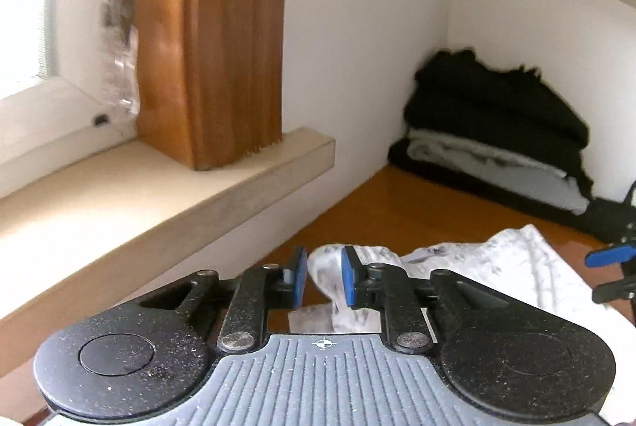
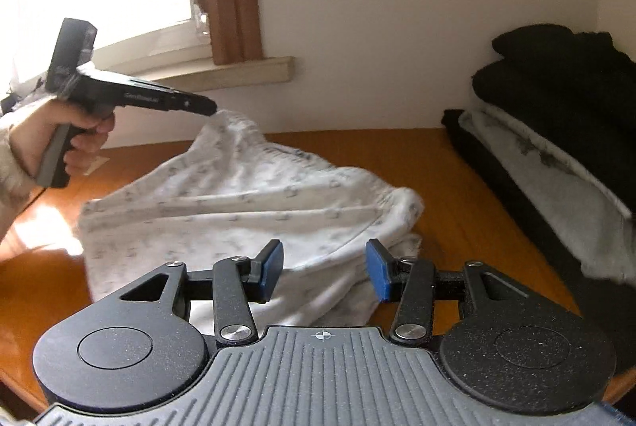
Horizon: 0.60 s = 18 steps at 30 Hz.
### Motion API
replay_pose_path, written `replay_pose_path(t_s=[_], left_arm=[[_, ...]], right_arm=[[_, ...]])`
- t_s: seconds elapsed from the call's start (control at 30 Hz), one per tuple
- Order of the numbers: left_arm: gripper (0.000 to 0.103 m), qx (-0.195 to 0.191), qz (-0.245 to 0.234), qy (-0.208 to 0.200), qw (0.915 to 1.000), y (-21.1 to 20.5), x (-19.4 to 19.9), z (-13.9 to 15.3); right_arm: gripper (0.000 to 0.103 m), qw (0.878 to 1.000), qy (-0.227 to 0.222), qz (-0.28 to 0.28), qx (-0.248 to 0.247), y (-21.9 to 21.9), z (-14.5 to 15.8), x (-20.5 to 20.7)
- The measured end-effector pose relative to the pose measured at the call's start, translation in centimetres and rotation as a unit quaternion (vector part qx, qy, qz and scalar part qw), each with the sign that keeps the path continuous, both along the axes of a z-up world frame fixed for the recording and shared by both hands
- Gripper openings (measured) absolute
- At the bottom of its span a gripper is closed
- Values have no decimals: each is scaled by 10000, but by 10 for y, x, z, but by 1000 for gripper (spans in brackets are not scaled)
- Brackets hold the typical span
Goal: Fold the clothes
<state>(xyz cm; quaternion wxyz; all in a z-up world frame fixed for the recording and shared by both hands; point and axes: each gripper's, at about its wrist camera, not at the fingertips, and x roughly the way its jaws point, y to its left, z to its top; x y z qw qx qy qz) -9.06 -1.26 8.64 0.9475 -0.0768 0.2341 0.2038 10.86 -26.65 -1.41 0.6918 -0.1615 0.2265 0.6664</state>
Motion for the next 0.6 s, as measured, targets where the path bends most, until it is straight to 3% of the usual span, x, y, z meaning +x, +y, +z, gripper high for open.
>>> replay_pose_path(t_s=[0.17,0.27,0.3,0.33,0.4,0.5,0.6], left_arm=[[35,39,-657,-58,9978,-19,-11,-4],[35,-104,-858,182,9961,-20,6,-14],[35,-64,-844,319,9959,-20,10,-21],[35,-86,-851,426,9954,-18,14,-28],[35,-226,-852,540,9946,-13,16,-37],[34,-339,-778,606,9945,-7,20,-44],[34,-286,-708,613,9952,-6,17,-45]], right_arm=[[46,9994,255,-152,-192,-5,-2,-20],[46,9984,278,-293,-395,1,-9,-26],[43,9981,292,-328,-434,2,-11,-27],[28,9979,294,-356,-450,1,-11,-29],[10,9977,258,-520,-361,-6,-7,-30],[4,9966,216,-790,-55,-30,12,-34],[2,9949,276,-943,-210,-45,15,-31]])
